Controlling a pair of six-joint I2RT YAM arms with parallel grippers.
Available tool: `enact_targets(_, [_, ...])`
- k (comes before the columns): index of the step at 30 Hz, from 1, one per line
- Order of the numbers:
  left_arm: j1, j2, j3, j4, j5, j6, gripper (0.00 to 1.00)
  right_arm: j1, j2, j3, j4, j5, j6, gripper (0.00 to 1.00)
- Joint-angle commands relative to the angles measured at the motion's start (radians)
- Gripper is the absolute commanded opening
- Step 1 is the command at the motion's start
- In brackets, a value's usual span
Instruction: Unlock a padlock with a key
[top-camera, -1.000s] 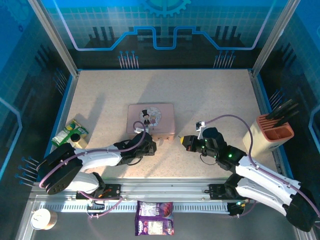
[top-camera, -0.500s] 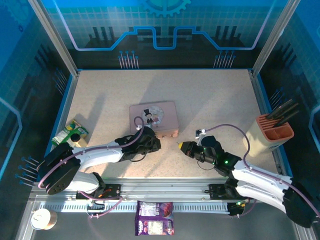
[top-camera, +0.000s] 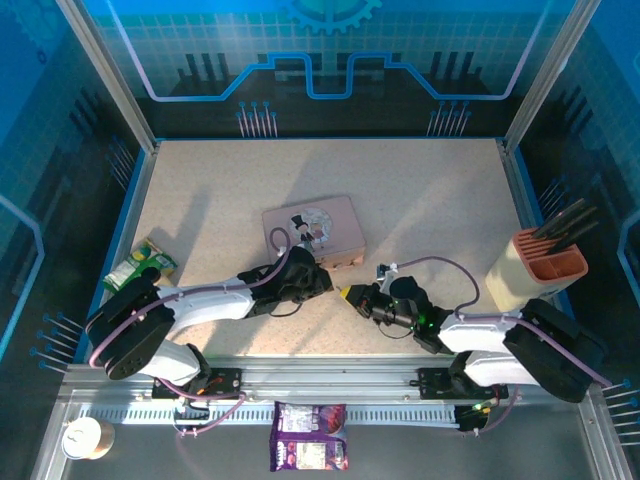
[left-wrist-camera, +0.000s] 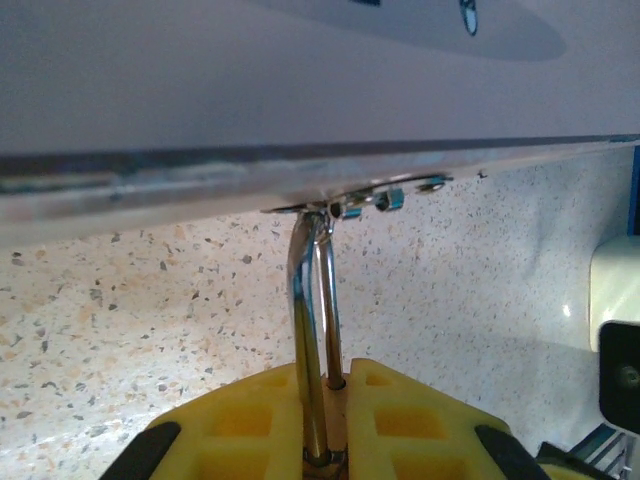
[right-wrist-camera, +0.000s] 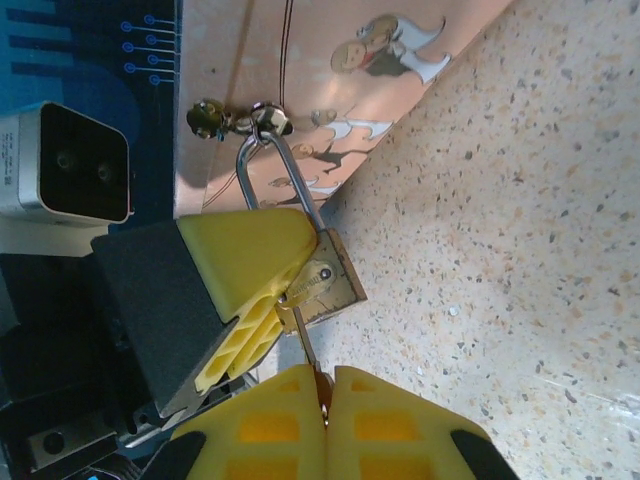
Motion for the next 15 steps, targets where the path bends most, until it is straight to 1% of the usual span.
enact_targets(1, [0.007,-0.014,0.042,0.13,-0.014,-0.048,0.0,0.02,0.038,-0.023,0.17,0.034,0.06,0.0])
enact_targets(10, [0.009,-0.016,0.036,0.153,-0.05,-0.114,0.0,0.033,0.171,-0.065,0.389,0.071,0.139,0.0])
enact_targets(15, [0.012,-0.012,0.007,0.209,-0.055,-0.157,0.0,0.037,0.287,-0.09,0.567,0.087,0.198,0.0])
